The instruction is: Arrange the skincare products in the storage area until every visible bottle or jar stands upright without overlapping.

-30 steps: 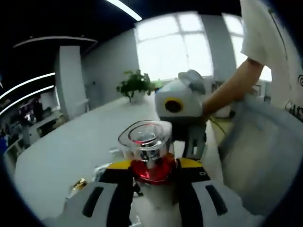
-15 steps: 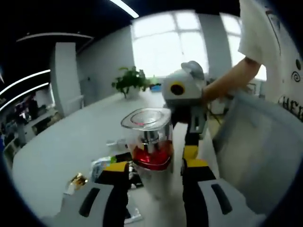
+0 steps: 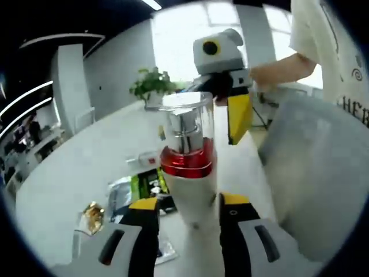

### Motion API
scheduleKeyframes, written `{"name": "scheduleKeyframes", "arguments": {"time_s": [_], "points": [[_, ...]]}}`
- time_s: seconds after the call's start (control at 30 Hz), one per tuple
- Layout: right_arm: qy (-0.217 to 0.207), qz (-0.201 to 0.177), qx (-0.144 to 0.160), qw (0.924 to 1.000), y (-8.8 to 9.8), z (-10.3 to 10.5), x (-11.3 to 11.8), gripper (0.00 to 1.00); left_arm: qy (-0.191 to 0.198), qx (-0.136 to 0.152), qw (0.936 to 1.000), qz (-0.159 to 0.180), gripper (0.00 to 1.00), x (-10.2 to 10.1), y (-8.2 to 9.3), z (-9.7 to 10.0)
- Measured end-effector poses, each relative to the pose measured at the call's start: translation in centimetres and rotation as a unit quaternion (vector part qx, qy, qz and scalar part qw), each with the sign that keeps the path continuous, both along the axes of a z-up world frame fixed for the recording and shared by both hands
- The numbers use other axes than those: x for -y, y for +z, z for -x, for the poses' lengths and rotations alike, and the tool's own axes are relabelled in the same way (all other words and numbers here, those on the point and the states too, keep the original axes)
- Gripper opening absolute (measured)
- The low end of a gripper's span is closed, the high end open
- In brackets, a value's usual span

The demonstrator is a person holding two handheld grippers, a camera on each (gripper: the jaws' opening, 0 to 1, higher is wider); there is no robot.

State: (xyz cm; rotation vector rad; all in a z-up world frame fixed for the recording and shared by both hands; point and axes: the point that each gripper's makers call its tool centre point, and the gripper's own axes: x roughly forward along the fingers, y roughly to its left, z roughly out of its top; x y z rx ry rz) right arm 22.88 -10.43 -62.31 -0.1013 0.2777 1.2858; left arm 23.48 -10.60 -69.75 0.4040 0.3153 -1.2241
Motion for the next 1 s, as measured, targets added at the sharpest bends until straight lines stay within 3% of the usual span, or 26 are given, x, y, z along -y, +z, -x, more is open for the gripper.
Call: {"name": "scheduleKeyframes", "arguments": {"time_s": [0.17, 0.4, 1.0], "points": [[0.026, 0.012, 0.013, 0.9995, 0.2, 0.0, -1.6, 0.42, -0.015, 0.003, 0.9998, -0.010, 0.31, 0.4, -0.4, 0.3], [0.039, 0.019, 0.027, 0.9987, -0.1, -0.2, -1.7, 0.28, -0.023, 0.013, 0.9995, -0.015, 0.28, 1.0, -0.4, 0.3], [0.035, 0.034, 0.040, 0.9980, -0.1, -2.7, -0.2, 0.27, -0.017, 0.011, 0.9998, -0.010, 0.27, 2.2, -0.6, -2.3]]}}
